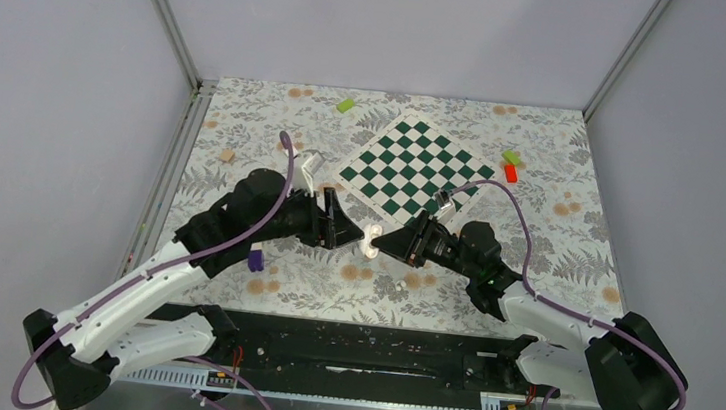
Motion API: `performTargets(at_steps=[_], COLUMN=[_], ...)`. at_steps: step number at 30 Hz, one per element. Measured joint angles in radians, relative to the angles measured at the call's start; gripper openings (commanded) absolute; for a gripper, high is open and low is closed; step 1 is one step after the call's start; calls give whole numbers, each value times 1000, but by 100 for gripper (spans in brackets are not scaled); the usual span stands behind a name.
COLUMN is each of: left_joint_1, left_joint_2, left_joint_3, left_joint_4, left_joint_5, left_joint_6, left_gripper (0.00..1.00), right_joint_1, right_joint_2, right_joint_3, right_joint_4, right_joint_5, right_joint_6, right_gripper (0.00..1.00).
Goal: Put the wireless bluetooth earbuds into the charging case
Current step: Pass from the right arm to the left
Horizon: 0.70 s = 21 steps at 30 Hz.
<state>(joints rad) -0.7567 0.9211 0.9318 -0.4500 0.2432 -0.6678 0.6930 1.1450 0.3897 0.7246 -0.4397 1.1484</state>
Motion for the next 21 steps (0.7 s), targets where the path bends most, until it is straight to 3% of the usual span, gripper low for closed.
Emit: performTargets(at_steps=[6, 10, 15, 21], left_joint_1=[60, 85, 225, 254], left_joint_2=[-73, -122, -101, -12], left_joint_3=[-121, -167, -195, -283], left_joint_4=[111, 134, 233, 362], left_joint_5=[33, 43, 218, 410], left_joint_6=[-43, -45, -93, -173], left_gripper=[67, 78, 80, 76], right_joint_1=[0, 0, 0, 0], right_joint_2=[5, 16, 49, 69], right_joint_3=[0, 0, 0, 0], right_joint_4=[31, 61, 100, 125], right_joint_5=[-15, -34, -61, -79], right_joint_6=[9, 13, 21, 31], right_gripper=[12, 12, 11, 12])
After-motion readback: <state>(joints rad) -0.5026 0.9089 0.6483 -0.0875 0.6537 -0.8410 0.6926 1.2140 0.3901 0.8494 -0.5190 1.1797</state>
